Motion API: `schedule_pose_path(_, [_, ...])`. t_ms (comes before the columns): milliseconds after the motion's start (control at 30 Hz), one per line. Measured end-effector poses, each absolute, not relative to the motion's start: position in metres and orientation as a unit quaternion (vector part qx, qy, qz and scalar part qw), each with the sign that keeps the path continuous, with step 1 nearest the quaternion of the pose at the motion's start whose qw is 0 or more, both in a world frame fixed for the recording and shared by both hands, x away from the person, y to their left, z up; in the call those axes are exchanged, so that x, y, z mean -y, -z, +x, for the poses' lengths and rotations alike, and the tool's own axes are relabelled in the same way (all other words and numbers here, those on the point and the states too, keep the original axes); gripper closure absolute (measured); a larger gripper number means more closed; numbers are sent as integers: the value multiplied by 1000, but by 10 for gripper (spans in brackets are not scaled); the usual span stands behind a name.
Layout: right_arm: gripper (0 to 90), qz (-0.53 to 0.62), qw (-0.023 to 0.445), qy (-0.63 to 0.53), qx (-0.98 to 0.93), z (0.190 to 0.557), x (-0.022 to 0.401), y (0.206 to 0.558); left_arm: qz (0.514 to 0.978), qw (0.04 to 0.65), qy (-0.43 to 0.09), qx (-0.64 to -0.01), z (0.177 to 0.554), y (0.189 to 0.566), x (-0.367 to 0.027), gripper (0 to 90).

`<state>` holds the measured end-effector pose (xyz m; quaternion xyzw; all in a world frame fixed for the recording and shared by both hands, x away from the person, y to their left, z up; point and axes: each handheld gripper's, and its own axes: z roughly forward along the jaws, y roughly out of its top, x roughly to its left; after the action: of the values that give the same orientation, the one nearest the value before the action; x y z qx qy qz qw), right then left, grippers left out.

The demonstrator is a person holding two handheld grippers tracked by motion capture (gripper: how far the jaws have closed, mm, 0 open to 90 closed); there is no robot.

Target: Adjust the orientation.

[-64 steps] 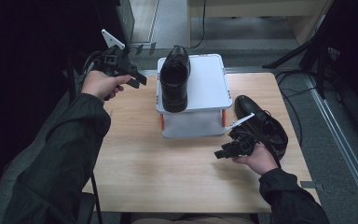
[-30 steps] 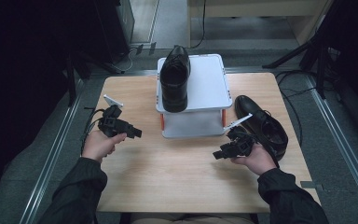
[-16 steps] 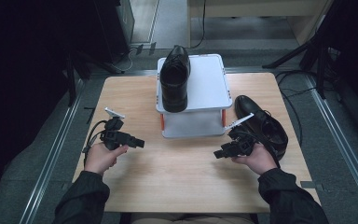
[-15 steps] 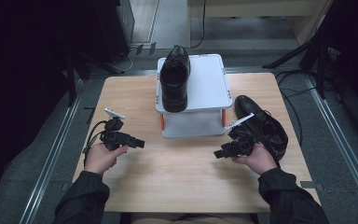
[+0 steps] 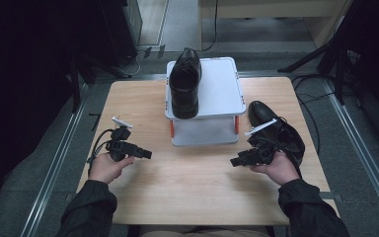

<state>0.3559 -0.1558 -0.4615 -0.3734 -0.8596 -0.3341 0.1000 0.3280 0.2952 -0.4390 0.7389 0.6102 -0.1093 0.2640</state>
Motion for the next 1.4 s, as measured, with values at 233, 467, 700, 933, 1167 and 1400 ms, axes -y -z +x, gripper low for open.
schedule_pose_path(233, [475,-396,97,338,848,351,181,452,747,259,113,-602,331,442,-290,483])
schedule_pose_path(467, [485,-426,100,342,831,354,204,441,758,259,112,-588,330,442,-283,487])
schedule_pose_path(700, [492,-445,102,330,827,368,221,422,760,256,112,-587,331,443,-281,484])
schedule_pose_path(933, [508,-468,109,326,814,381,245,399,765,251,111,-582,330,443,-279,484])
schedule_pose_path(1167, [545,-486,98,308,812,390,263,392,765,250,111,-583,330,444,-280,481])
schedule_pose_path(1400, [637,-506,106,283,808,405,266,408,764,248,111,-586,331,444,-279,480])
